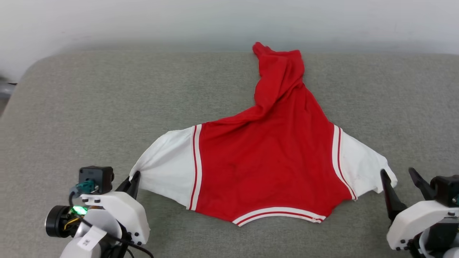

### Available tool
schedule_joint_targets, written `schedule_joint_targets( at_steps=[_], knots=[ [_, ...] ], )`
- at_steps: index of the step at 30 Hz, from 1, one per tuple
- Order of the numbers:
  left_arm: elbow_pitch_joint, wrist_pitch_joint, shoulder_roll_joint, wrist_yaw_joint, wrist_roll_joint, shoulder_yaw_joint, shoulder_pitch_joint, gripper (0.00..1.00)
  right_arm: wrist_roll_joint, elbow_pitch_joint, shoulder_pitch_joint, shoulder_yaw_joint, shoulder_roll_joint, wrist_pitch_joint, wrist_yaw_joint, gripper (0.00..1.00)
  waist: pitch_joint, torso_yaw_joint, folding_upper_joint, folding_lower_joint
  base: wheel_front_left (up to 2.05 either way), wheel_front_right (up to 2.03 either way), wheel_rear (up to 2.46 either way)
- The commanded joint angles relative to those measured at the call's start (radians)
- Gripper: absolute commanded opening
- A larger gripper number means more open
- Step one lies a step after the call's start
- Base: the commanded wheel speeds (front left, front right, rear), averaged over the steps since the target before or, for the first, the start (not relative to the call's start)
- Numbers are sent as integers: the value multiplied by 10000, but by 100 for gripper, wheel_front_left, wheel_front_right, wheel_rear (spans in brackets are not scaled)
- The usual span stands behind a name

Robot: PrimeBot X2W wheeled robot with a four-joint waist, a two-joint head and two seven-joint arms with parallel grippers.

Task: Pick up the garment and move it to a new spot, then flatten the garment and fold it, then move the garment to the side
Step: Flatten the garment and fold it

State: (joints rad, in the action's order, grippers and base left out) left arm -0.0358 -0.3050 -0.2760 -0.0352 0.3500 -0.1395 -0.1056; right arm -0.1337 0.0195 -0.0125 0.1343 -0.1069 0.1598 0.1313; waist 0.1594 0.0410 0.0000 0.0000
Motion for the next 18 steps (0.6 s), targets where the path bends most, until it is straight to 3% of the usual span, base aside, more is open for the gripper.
schedule_joint_targets(
  at_steps=[1,6,7,8,10,15,18],
  knots=[
    [371,-40,-66,-11,137,104,209,0,-38,60,70,78,-222,666,-11,100,-98,197,0,0,0,0,0],
    [1702,-575,-61,75,747,223,785,0,-60,284,-397,456,-794,3263,-12,100,-32,437,0,0,0,0,0],
    [1702,-575,-61,75,747,223,785,0,-60,284,-397,456,-794,3263,-12,100,-32,437,0,0,0,0,0],
    [2220,-854,-95,111,976,229,1019,0,-113,317,-601,480,-1048,4369,-9,100,54,519,0,0,0,0,0],
    [2691,-1172,-124,116,1128,180,1223,0,-336,385,-951,498,-1256,5300,-12,100,145,604,0,0,0,0,0],
    [3611,-1852,-228,60,1291,-36,1469,0,-501,115,-1533,378,-1894,7129,-11,100,389,852,0,0,0,0,0],
    [3842,-2044,-244,85,1326,-134,1494,0,-590,-48,-1758,427,-2010,7632,-11,100,495,957,0,0,0,0,0]
  ],
)
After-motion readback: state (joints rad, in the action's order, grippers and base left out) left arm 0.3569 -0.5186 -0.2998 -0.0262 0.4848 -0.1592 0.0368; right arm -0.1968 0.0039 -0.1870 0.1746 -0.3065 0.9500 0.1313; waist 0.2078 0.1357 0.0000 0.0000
